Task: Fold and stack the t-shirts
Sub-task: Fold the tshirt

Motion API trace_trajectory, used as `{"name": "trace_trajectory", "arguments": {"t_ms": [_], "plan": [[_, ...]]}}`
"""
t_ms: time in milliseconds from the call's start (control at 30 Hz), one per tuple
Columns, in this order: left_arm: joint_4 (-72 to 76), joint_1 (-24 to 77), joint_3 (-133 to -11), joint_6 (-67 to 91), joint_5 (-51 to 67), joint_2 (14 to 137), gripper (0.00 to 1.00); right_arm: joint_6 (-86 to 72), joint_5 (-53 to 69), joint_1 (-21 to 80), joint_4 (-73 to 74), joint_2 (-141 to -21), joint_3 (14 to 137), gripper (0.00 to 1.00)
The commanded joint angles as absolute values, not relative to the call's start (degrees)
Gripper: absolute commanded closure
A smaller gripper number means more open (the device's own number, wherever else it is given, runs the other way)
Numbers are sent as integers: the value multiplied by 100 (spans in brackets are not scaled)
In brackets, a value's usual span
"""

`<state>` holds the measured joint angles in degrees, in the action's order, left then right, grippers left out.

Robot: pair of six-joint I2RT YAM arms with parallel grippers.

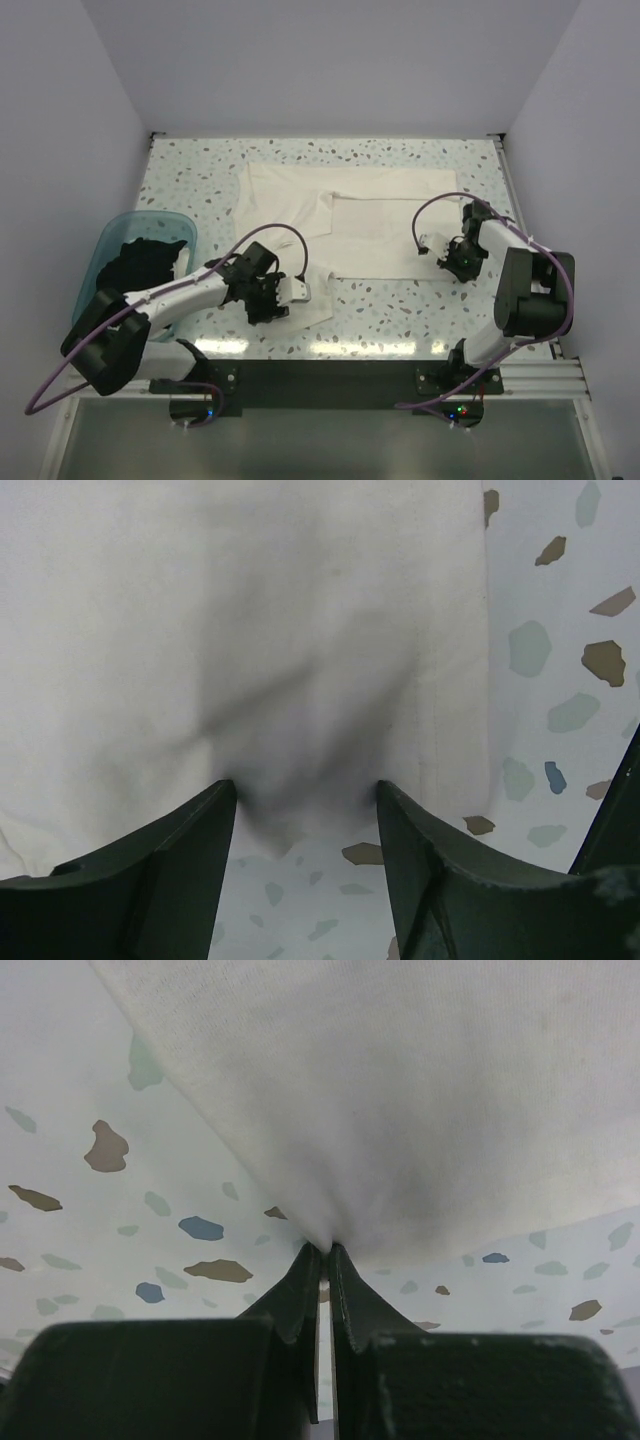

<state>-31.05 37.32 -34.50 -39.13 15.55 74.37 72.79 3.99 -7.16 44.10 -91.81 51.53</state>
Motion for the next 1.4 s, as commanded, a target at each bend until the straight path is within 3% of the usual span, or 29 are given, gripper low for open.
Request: {"name": "trace_trajectory", "arguments": {"t_ms": [0, 100, 133, 267, 533, 767, 1367], "plan": [[-2672, 3814, -3296, -3876, 1169, 7847, 41, 7198, 510, -721, 4430, -9255, 5203, 100], [-2908, 3867, -3331, -4025, 1151, 7998, 58, 7137, 519, -712, 4465, -9281, 5256, 100], [-3022, 3858, -3375, -4078, 1186, 7998, 72, 7119, 536, -712, 4500, -9255, 5265, 100], [-3996, 3867, -3769, -4201, 1633, 7683, 100, 7163, 623, -712, 4754, -9036, 5326, 100], [-5754, 3867, -4665, -4157, 2135, 6531, 100, 7374, 738, -729, 5500, -8122, 5159, 100], [-6249, 3806, -5361, -3946, 2136, 6038, 100, 7488, 861, -738, 6099, -7559, 5343, 100], [-5863, 1820, -7699, -4737, 2338, 8023, 100, 7462, 905, -765, 6328, -9324, 7451, 100]]}}
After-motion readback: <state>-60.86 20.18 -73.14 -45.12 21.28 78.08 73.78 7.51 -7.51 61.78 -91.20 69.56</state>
